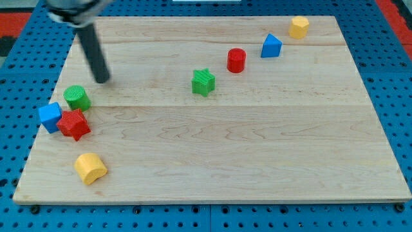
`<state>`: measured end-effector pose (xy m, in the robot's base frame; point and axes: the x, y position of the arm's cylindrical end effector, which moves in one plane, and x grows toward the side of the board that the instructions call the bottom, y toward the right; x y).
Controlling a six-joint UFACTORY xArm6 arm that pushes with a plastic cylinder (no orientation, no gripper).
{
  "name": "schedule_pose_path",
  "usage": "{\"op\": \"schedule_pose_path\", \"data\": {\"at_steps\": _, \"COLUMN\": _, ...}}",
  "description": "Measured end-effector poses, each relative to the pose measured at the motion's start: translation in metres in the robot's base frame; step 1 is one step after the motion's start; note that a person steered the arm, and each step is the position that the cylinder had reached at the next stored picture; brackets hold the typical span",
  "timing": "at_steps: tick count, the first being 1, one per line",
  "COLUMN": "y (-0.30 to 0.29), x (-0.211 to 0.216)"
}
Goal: Move the green circle diagonally to the green star
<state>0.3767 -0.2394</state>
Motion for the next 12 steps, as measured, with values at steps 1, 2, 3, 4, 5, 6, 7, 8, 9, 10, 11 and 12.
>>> {"op": "schedule_pose_path", "data": {"at_steps": 1, "y": -0.032, "x": 0.035}}
{"op": "schedule_pose_path", "data": {"at_steps": 2, "y": 0.006, "x": 0.043}}
{"op": "schedule_pose_path", "data": {"at_steps": 3, "y": 0.085, "x": 0.042}}
{"op": "schedule_pose_path", "data": {"at_steps": 4, "y": 0.074, "x": 0.040}}
{"op": "schedule_pose_path", "data": {"at_steps": 5, "y": 0.044, "x": 0.039}}
{"op": "schedule_pose_path", "data": {"at_steps": 6, "y": 0.055, "x": 0.052}}
{"op": "schedule_pose_path", "data": {"at_steps": 7, "y": 0.058, "x": 0.069}}
{"op": "schedule_pose_path", "data": {"at_steps": 8, "y": 0.061, "x": 0.082}}
{"op": "schedule_pose_path", "data": {"at_steps": 9, "y": 0.049, "x": 0.098}}
{"op": "schedule_pose_path", "data": {"at_steps": 10, "y": 0.048, "x": 0.109}}
{"op": "schedule_pose_path", "data": {"at_steps": 11, "y": 0.081, "x": 0.112}}
{"op": "schedule_pose_path", "data": {"at_steps": 12, "y": 0.116, "x": 0.113}}
